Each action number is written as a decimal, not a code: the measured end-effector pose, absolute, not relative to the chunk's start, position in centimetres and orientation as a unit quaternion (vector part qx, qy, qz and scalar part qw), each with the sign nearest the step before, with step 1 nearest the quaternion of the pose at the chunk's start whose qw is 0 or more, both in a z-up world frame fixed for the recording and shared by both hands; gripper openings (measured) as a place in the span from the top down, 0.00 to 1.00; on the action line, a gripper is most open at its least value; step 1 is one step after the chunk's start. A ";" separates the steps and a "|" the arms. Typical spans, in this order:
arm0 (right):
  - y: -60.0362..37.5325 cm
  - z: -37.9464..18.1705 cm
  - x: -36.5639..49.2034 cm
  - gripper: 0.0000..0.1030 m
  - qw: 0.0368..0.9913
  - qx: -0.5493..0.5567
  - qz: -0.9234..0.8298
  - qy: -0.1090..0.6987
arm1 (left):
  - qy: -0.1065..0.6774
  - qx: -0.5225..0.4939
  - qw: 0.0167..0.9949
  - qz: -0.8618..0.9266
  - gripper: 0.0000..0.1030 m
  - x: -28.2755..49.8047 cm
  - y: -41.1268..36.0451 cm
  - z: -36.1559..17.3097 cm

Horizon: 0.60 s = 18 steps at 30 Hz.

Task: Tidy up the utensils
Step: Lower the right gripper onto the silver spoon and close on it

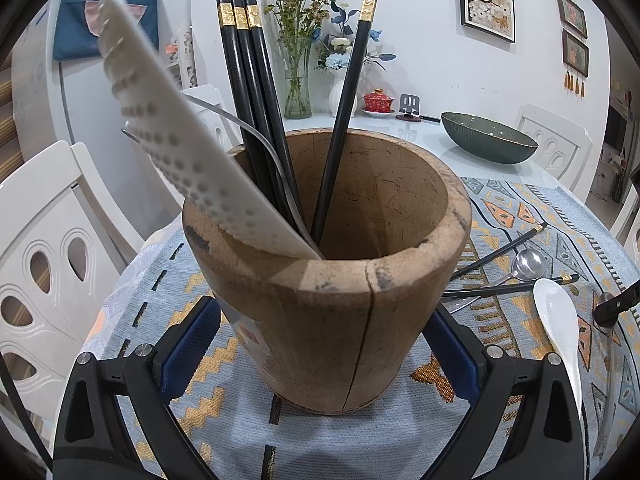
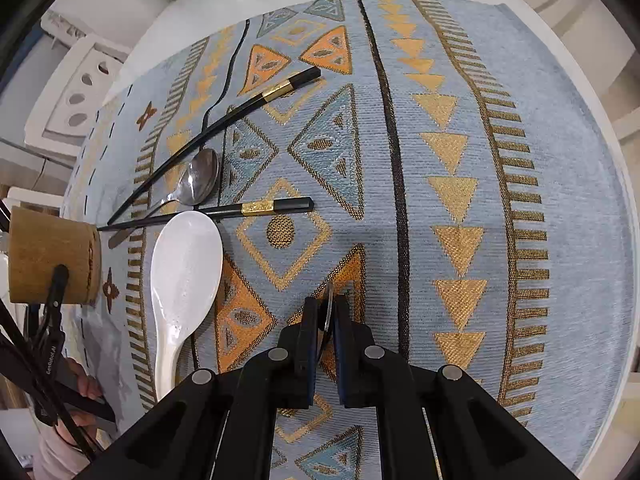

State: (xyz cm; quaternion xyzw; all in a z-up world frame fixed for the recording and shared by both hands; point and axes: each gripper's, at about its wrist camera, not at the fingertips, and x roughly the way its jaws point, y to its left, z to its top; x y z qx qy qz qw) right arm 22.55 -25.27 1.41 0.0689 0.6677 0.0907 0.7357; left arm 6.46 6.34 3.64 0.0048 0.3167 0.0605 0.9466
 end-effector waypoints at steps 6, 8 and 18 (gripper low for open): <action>-25.2 1.3 22.7 0.95 0.734 0.068 0.090 0.670 | 0.316 0.006 0.947 0.062 0.03 6.3 6.5 3.8; -25.2 1.4 22.8 0.95 0.733 0.069 0.090 0.670 | 0.315 0.007 0.947 0.062 0.03 6.3 6.4 3.8; -25.4 1.8 22.4 0.94 0.749 0.081 0.083 0.652 | 0.312 0.003 0.948 0.058 0.03 6.1 6.8 3.9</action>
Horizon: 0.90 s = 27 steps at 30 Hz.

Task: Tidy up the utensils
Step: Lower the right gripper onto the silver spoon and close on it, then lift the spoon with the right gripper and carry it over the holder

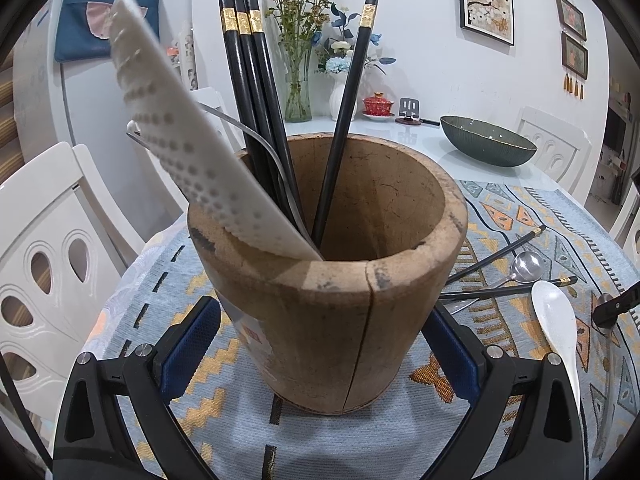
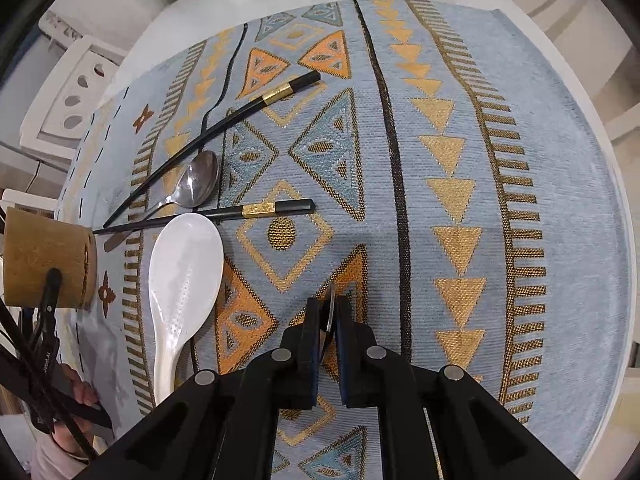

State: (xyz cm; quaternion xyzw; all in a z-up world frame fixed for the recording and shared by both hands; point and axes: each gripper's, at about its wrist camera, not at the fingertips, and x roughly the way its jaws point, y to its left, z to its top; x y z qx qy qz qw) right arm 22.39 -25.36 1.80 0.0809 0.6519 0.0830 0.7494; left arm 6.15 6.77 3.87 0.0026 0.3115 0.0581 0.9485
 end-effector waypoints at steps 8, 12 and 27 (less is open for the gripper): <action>-25.5 2.9 21.3 0.95 0.736 0.215 0.163 0.621 | 0.313 0.000 0.948 0.056 0.03 6.2 7.0 3.9; -23.0 4.4 21.8 0.95 0.744 0.193 0.191 0.611 | 0.313 -0.001 0.948 0.055 0.03 6.2 7.1 3.9; -14.7 7.4 22.2 0.95 0.732 0.154 0.294 0.595 | 0.314 -0.004 0.948 0.052 0.03 6.2 7.2 4.0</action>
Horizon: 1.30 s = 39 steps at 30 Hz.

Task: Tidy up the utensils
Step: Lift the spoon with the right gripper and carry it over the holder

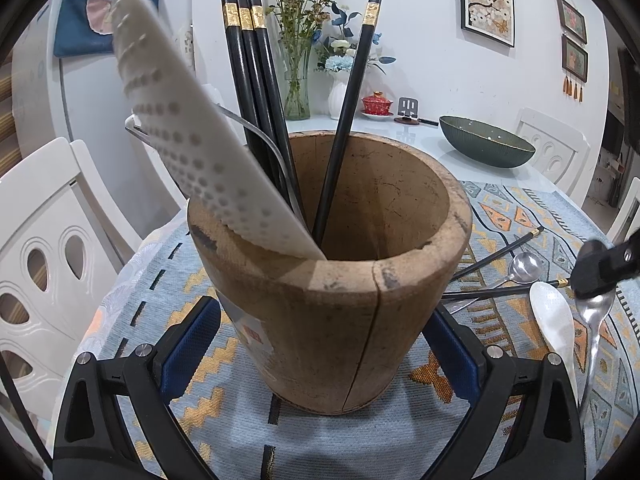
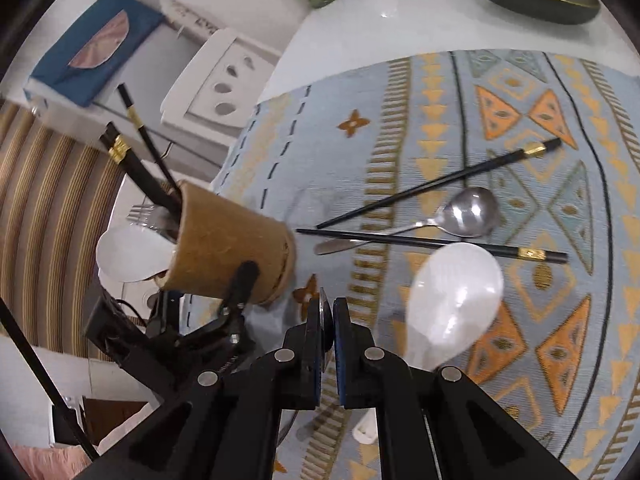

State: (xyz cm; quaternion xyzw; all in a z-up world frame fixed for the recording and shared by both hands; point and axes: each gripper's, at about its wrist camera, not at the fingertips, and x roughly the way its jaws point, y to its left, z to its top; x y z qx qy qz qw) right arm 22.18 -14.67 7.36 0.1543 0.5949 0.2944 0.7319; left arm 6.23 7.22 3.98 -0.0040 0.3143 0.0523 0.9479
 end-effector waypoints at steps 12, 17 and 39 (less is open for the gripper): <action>-13.4 16.7 23.2 0.95 0.790 0.125 0.330 0.502 | 0.314 -0.004 0.948 0.052 0.03 6.2 7.3 3.9; -12.6 20.0 23.8 0.95 0.802 0.131 0.350 0.467 | 0.314 -0.005 0.948 0.052 0.03 6.2 7.3 3.9; -7.0 24.9 26.1 0.95 0.865 0.093 0.335 0.361 | 0.316 -0.012 0.947 0.047 0.02 6.0 7.8 3.9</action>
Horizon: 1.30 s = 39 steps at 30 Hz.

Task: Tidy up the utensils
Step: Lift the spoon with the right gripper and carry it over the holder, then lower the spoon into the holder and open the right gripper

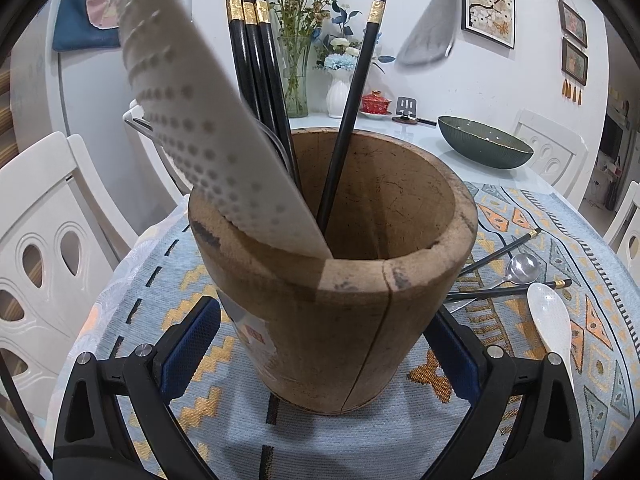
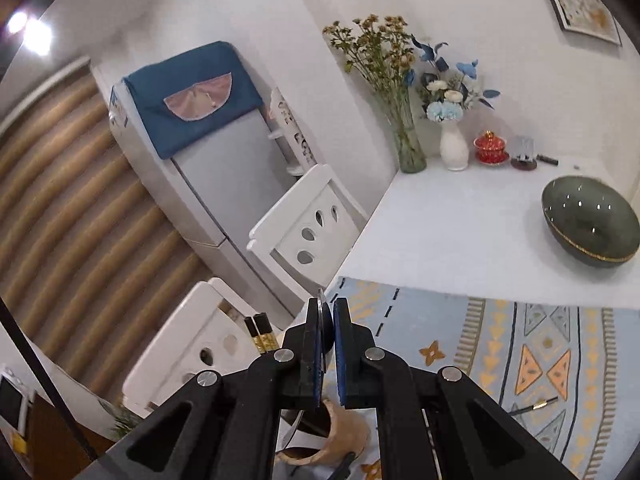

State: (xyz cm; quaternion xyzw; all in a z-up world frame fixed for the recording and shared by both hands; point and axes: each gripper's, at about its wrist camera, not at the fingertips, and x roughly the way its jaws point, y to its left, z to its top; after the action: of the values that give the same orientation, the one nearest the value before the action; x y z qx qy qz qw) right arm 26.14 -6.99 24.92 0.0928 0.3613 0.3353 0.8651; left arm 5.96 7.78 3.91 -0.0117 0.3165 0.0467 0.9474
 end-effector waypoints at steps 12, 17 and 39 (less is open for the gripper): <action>-5.5 22.9 26.2 0.94 0.863 0.096 0.339 0.362 | 0.317 -0.014 0.947 0.045 0.02 5.9 7.8 3.9; -4.9 22.2 26.2 0.88 0.843 0.103 0.368 0.379 | 0.318 -0.014 0.947 0.045 0.02 5.9 7.9 4.0; -10.1 21.6 27.7 0.71 0.818 0.212 0.371 0.386 | 0.321 -0.013 0.946 0.045 0.02 6.3 7.5 4.1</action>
State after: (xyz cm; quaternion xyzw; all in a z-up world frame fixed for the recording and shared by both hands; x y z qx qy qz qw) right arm 27.71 -10.06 21.56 0.2117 0.3861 0.3706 0.8177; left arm 6.32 7.53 4.07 -0.0132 0.3213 0.0446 0.9459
